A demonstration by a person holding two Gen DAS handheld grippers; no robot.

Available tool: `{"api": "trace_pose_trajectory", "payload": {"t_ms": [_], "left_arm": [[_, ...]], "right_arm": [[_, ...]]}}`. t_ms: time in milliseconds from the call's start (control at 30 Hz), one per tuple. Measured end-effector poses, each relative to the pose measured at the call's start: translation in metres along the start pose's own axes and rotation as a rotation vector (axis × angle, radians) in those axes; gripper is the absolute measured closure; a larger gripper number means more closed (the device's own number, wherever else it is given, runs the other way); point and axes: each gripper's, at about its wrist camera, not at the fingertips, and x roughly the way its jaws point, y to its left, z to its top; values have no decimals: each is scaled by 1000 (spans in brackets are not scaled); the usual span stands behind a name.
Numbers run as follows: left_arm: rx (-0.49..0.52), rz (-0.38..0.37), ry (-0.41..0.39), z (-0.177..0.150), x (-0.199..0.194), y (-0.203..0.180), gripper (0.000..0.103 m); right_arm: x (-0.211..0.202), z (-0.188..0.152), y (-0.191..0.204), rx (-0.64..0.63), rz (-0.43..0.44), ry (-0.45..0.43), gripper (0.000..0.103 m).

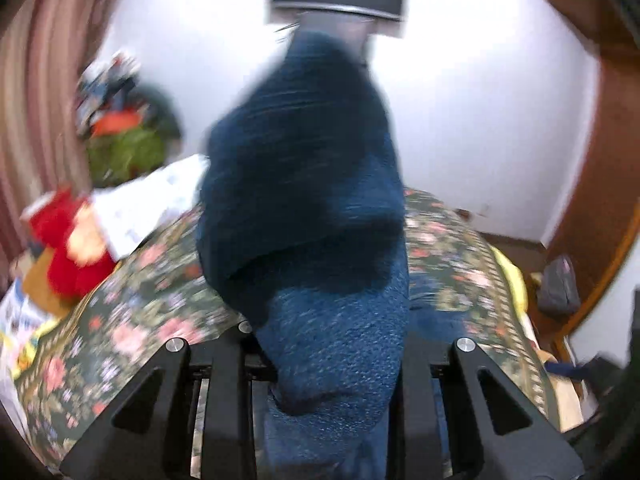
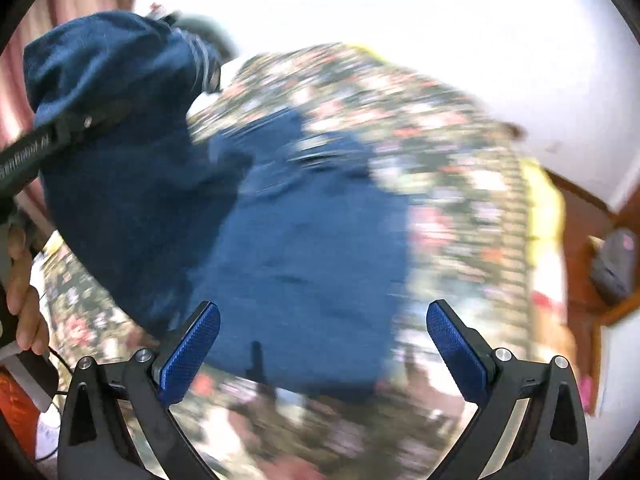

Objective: Fold large clothes

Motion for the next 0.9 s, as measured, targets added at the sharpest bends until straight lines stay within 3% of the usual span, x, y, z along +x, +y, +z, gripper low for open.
{"api": "trace_pose_trajectory", "payload": {"t_ms": [100, 167, 233, 300, 400, 467, 567, 700, 800, 900], "left_arm": [[145, -99, 16, -10, 5, -60, 78], [220, -174, 104, -27, 17, -87, 78], [287, -229, 256, -53, 38, -105, 78], [324, -241, 338, -72, 48, -108, 78], [375, -244, 356, -82, 43, -108, 74], [392, -271, 388, -80, 37, -104, 64], [385, -340, 457, -86, 22, -89, 46], [272, -412, 479, -78, -1, -67, 40], [173, -398, 452, -71, -15, -39, 40], [151, -337, 401, -62, -22, -15, 38]], "right_arm": [[-32, -7, -42, 40, -82, -48, 0], [-53, -15, -64, 77, -118, -71, 0], [-68, -24, -83, 117, -127, -78, 0], [-77, -32, -92, 134, -127, -77, 0], [-84, -43, -97, 128, -130, -68, 0], [-86, -49, -93, 106, -134, -63, 0], [-86, -49, -81, 80, -124, -65, 0], [-89, -40, -62, 59, -79, -96, 0], [-87, -25, -42, 45, -34, -117, 0], [-76, -8, -20, 21, 10, -126, 0]]}}
